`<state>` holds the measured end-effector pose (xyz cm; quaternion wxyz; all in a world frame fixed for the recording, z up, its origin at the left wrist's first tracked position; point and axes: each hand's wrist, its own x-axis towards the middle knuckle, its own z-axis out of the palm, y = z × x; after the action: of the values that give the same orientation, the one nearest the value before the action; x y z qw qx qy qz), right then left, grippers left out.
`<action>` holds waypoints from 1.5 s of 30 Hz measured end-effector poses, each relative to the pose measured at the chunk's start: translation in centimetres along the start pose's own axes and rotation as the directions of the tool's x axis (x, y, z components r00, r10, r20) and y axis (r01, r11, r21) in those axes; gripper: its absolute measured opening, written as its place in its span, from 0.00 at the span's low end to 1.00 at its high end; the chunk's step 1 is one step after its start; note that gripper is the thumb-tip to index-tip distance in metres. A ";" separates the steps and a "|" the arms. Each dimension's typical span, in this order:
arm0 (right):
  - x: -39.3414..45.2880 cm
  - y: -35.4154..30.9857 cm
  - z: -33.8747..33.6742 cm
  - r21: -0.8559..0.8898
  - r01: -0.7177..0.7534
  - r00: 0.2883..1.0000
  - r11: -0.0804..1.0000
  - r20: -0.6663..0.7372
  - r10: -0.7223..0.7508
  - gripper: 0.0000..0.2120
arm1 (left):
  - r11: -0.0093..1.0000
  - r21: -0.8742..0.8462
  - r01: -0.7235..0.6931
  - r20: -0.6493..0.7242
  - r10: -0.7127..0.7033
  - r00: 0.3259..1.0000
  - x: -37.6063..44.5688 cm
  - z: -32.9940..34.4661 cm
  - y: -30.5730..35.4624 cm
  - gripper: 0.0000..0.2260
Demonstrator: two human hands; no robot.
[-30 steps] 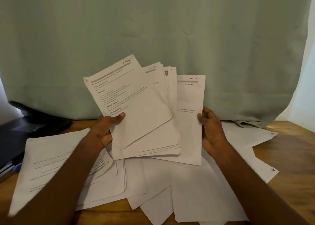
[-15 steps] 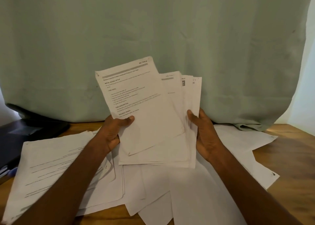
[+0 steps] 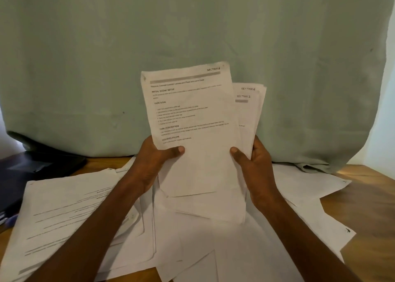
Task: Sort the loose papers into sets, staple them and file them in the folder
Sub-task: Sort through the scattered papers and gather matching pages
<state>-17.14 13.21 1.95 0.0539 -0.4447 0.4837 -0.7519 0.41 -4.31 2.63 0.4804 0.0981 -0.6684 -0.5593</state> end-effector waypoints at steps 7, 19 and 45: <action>-0.6 -0.3 1.0 -0.095 0.056 0.998 0.994 0.030 -0.054 0.23 | 0.993 -0.041 -0.115 -0.181 0.105 0.978 0.1 0.1 0.8 0.21; 0.5 0.5 -0.8 0.058 -0.235 0.965 0.970 0.133 0.226 0.18 | 1.000 -0.020 -0.002 -0.051 0.000 0.999 -0.1 0.6 -0.9 0.17; 1.0 0.7 -1.8 0.185 -0.140 0.951 0.973 -0.249 0.184 0.11 | 0.891 0.437 0.122 0.330 -0.285 0.900 -0.1 -1.9 -1.2 0.23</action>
<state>-19.34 13.55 1.77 0.0871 -0.2932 0.4573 -0.8350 1.35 -5.94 1.40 0.2461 0.1544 -0.8365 -0.4646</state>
